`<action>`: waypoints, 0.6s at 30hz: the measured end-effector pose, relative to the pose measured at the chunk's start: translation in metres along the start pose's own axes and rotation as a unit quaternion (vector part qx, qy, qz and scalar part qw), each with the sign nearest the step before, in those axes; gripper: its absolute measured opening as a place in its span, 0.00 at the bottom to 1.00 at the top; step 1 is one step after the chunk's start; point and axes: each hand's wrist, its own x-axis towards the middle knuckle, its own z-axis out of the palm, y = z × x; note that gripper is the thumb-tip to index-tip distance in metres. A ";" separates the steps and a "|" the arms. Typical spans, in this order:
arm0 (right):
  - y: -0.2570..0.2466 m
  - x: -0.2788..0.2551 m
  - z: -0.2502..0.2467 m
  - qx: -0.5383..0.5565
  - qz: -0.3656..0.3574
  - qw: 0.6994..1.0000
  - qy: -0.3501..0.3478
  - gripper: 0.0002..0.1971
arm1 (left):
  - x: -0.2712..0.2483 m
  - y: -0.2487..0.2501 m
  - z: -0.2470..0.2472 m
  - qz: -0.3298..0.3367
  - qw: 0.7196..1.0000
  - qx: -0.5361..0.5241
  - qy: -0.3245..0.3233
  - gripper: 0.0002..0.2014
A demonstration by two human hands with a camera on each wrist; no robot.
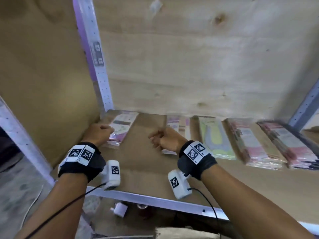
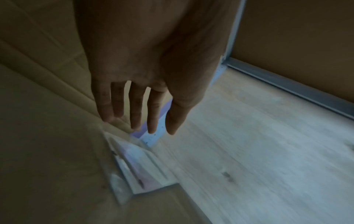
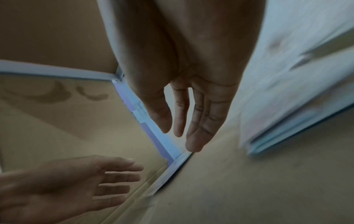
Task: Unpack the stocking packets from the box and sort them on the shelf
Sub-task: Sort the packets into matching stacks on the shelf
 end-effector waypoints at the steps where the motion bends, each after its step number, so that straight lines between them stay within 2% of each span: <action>1: -0.005 0.012 0.013 0.002 0.007 1.000 -0.008 0.10 | 0.002 -0.006 -0.004 -0.005 1.000 0.019 -0.007 0.09; 7: -0.020 0.062 0.069 0.129 0.078 0.988 -0.020 0.17 | 0.009 -0.027 -0.005 -0.013 0.994 0.064 -0.088 0.22; 8: -0.021 0.066 0.073 0.160 0.087 0.983 -0.016 0.18 | 0.010 -0.028 -0.006 -0.010 0.994 0.067 -0.091 0.19; 10: -0.020 0.069 0.078 0.167 0.088 0.982 0.007 0.13 | 0.010 -0.029 -0.007 -0.009 0.995 0.045 -0.086 0.12; 11: -0.019 0.067 0.079 0.156 0.088 0.984 0.017 0.08 | 0.009 -0.029 -0.008 -0.015 0.996 0.030 -0.081 0.11; 13: -0.016 0.060 0.079 0.137 0.099 0.985 0.025 0.06 | 0.004 -0.028 -0.009 -0.050 0.993 -0.032 -0.098 0.13; 14: -0.015 0.056 0.076 0.127 0.096 0.987 0.027 0.11 | 0.001 -0.028 -0.007 -0.063 0.989 -0.052 -0.121 0.13; 17: -0.008 0.039 0.063 0.088 0.089 0.991 0.042 0.33 | -0.015 -0.025 -0.003 -0.084 0.974 -0.043 -0.204 0.12; 18: -0.007 0.031 0.057 0.082 0.084 0.992 0.041 0.36 | -0.020 -0.023 -0.002 -0.082 0.971 -0.040 -0.219 0.09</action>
